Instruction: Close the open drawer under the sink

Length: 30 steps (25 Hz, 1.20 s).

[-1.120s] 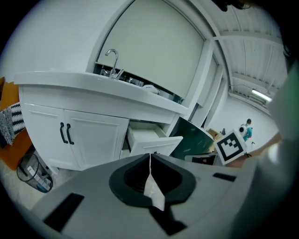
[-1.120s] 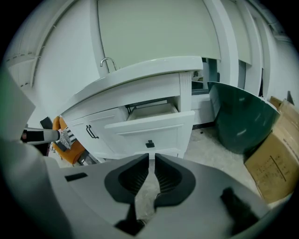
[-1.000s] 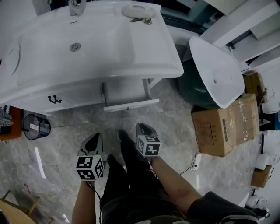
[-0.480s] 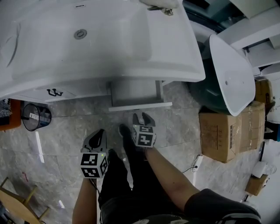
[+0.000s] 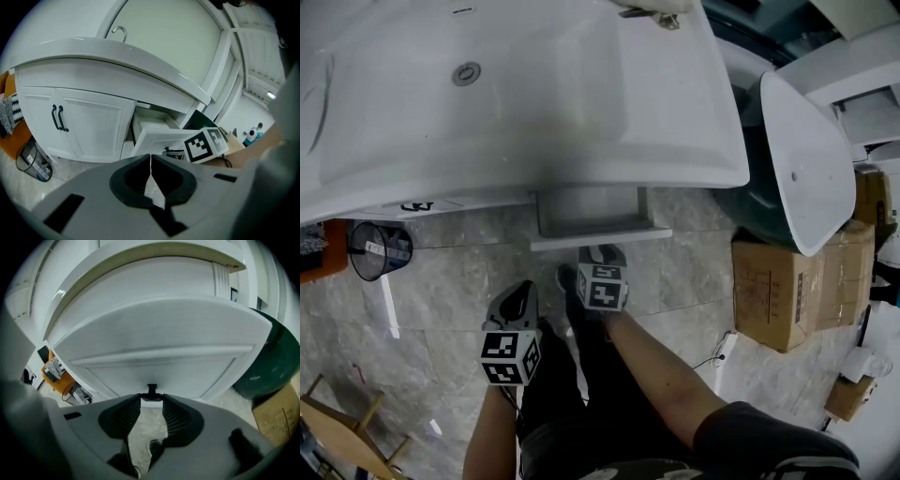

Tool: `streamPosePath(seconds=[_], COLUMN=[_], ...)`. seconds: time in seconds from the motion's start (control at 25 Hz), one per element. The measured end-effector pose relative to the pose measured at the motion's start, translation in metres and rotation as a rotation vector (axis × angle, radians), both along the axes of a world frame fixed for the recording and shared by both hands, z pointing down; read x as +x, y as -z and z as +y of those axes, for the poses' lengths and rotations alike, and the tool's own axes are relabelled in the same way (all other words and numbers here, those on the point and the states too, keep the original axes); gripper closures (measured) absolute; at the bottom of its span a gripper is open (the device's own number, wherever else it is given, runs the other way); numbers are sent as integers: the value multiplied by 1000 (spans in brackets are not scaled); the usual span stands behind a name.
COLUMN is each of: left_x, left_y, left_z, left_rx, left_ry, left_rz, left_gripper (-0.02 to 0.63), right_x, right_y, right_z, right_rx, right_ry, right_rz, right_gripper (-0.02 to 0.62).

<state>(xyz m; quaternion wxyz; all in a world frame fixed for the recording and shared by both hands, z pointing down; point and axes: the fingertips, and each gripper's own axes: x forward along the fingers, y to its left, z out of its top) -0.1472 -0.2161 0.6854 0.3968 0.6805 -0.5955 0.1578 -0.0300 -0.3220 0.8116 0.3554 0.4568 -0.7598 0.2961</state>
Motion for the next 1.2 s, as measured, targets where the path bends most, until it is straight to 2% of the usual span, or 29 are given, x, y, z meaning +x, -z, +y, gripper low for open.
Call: streamPosePath(seconds=[0.28, 1.2], left_x=[0, -20], left_y=[-4, -7], left_z=[-12, -50], left_rx=[-22, -16], left_ry=[-2, 60], left_rz=[-8, -5], left_gripper=[589, 589], right_x=[-5, -34], right_y=[0, 6], right_z=[-11, -88], right_rx=[-24, 34], right_ry=[4, 3], right_rz=[-25, -53], right_gripper=[446, 446])
